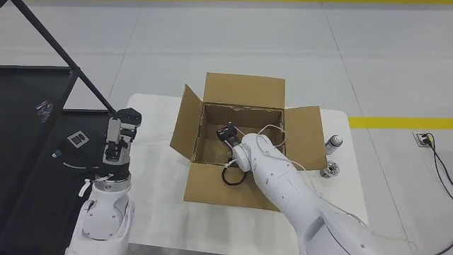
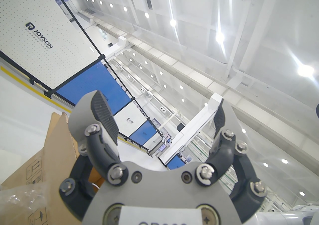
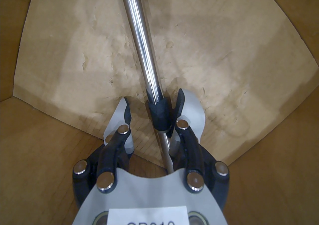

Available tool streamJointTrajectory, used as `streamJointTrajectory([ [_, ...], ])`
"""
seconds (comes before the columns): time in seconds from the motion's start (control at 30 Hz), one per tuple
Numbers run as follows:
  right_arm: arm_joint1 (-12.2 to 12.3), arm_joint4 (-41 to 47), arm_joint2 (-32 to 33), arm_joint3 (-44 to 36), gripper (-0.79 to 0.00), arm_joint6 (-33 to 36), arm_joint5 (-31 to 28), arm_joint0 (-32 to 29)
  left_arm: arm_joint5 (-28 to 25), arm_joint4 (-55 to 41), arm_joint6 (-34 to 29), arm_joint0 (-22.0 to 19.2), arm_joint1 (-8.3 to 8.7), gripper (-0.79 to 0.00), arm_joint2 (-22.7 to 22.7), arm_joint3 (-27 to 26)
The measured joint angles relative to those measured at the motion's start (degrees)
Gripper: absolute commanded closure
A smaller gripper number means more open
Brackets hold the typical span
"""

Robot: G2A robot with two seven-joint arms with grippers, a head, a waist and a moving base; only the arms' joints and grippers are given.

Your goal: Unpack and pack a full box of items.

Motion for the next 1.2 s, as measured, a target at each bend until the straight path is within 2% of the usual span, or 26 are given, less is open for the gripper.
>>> streamJointTrajectory([
  [0.77,1.98,-2.17,2.61,-3.44,0.0,1.41,0.35,0.3,-0.47,0.5,0.57,0.3,0.22,-0.785,0.87,-0.62],
  [0.97,3.07,-1.73,4.13,-4.97,0.0,2.76,-2.54,0.84,-0.14,0.82,0.87,0.25,0.27,-0.785,0.99,-0.76],
  [1.2,5.69,-0.79,7.07,-9.1,0.0,4.57,-9.3,0.69,0.61,1.39,0.72,-0.76,0.3,-0.785,1.75,-0.64],
])
